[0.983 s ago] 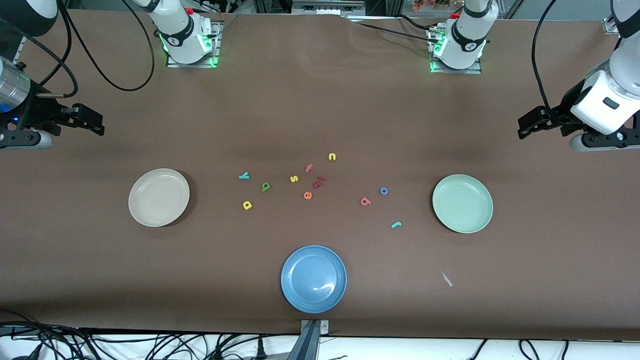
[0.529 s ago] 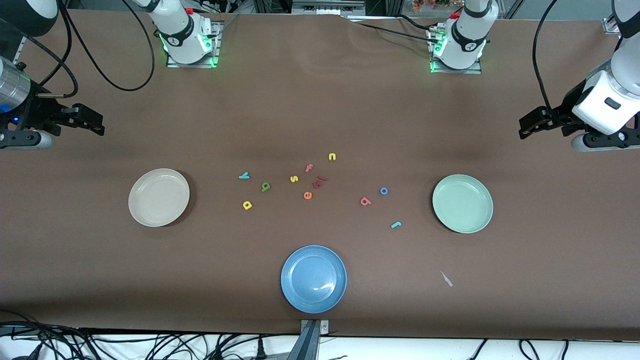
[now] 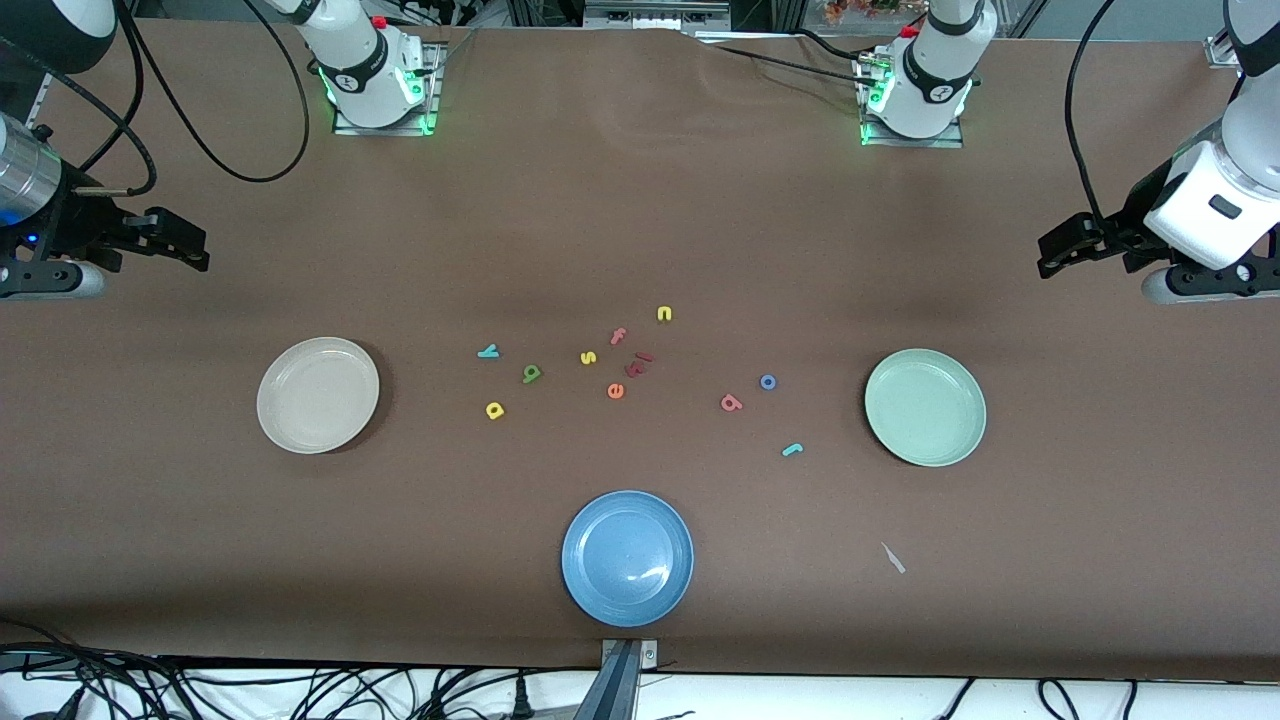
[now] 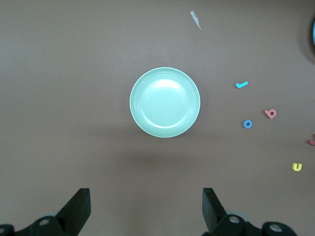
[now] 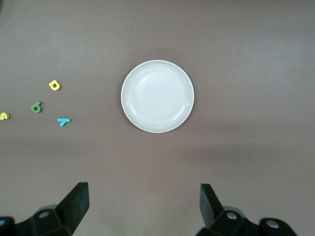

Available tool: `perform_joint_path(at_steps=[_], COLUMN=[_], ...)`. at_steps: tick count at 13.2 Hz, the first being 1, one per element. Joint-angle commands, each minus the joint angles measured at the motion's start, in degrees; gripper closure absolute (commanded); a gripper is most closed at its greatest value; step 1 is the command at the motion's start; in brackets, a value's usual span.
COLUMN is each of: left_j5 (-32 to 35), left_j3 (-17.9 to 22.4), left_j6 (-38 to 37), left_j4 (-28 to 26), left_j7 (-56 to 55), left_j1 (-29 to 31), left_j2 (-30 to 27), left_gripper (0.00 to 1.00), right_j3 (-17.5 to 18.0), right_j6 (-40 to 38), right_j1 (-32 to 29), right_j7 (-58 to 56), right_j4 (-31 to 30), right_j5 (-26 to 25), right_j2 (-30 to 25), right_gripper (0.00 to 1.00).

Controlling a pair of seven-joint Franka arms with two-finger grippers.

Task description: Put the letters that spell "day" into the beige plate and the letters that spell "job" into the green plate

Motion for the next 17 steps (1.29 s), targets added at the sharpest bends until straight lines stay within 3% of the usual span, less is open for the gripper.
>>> perform_joint_path(at_steps=[1,17], left_j5=[1.04,3.15], left_j3=[0.03,-1.12], left_j6=[-0.18,-0.1], left_j4=[0.57,0.57], left_j7=[1.0,1.09], left_j1=[-0.29,-0.29], left_j2=[-0.25,-0.25], left_gripper=[0.0,0.0], right_j3=[-0.08,-0.08], right_j6=[0.0,-0.09], right_j1=[0.17,0.17], right_j7=[-0.53,-0.53], right_j4=[-0.65,-0.56], right_j5=[-0.81,-0.81], right_j2=[-0.44,-0.44], right_gripper=[0.0,0.0])
